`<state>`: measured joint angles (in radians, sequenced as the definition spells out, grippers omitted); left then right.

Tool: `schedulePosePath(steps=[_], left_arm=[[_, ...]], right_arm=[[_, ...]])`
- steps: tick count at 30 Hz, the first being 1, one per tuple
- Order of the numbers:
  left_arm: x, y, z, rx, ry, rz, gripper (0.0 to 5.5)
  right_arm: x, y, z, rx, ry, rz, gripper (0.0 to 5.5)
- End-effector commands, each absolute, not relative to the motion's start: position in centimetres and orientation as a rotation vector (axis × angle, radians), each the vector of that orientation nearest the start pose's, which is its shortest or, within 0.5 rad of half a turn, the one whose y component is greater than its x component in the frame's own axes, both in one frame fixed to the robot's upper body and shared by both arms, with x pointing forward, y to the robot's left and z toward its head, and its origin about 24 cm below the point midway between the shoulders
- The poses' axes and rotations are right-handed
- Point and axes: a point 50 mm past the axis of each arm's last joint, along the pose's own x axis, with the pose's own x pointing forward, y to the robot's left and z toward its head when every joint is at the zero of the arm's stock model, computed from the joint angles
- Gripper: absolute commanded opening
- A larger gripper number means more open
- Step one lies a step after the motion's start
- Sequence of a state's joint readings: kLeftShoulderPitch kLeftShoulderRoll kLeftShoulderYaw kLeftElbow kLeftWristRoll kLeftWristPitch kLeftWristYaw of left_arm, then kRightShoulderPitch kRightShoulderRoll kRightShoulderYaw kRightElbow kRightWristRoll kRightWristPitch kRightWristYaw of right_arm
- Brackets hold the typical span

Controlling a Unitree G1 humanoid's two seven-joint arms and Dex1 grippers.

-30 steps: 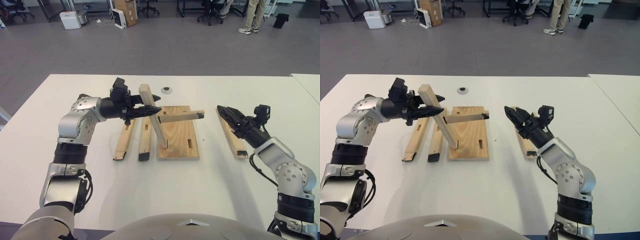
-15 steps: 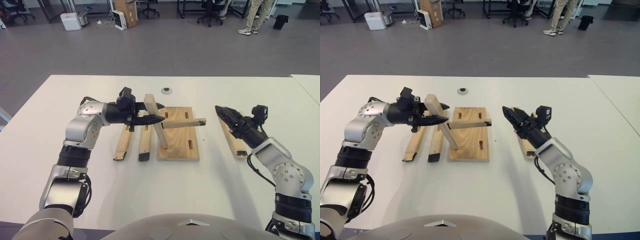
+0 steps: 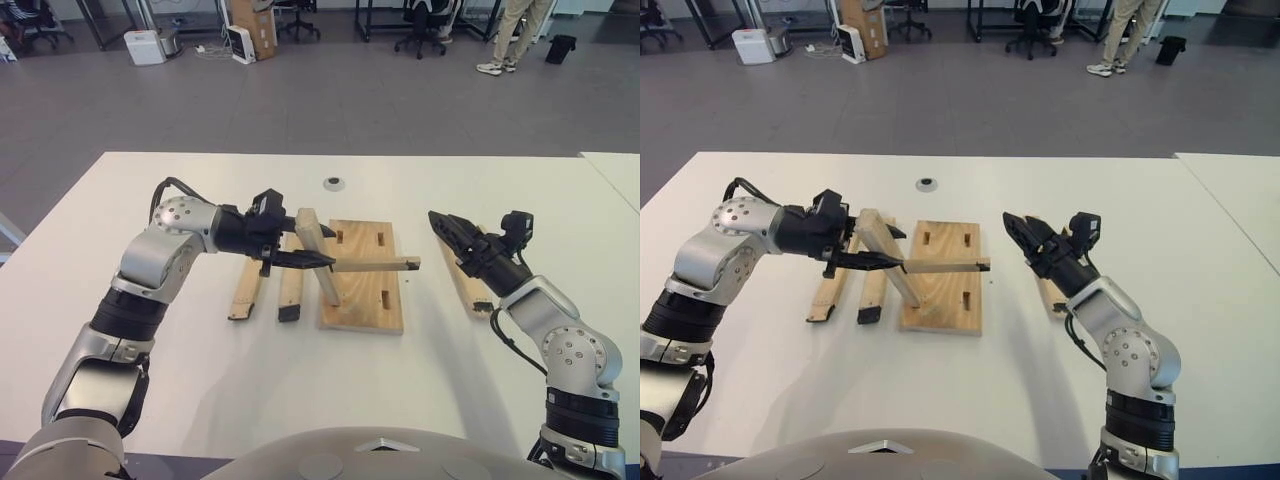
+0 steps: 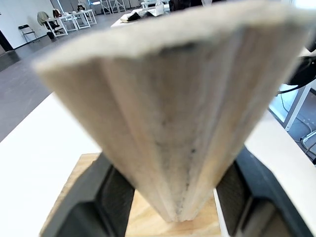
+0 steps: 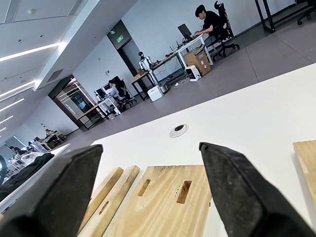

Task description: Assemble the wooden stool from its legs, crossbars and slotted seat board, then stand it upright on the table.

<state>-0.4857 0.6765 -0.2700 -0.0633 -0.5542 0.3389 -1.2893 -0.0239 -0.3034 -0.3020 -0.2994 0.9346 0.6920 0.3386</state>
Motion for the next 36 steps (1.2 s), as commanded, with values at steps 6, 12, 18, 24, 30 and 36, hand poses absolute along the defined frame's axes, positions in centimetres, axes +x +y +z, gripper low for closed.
schedulePosePath(steps=[6,12,18,24,30,36], left_arm=[[21.7,15.7,2.0,0.191,0.919,-1.349,2.06],[21.4,16.0,1.4,0.157,0.936,-1.304,2.06],[22.3,14.3,3.4,-0.006,0.839,-1.306,2.06],[23.9,13.7,4.7,-0.172,0.747,-1.185,2.72],[23.6,14.0,4.4,-0.092,0.746,-1.164,3.83],[23.9,16.7,5.8,-0.07,0.663,-1.015,4.76]], right_arm=[[24.6,-20.7,10.0,0.576,0.125,0.416,3.64],[24.4,-20.9,9.6,0.58,0.122,0.379,3.64],[24.6,-21.5,9.8,0.577,0.105,0.336,3.64],[24.4,-21.7,9.8,0.579,0.089,0.302,3.64],[24.5,-21.9,9.9,0.575,0.086,0.288,3.64],[24.1,-22.0,9.7,0.579,0.089,0.276,3.64]])
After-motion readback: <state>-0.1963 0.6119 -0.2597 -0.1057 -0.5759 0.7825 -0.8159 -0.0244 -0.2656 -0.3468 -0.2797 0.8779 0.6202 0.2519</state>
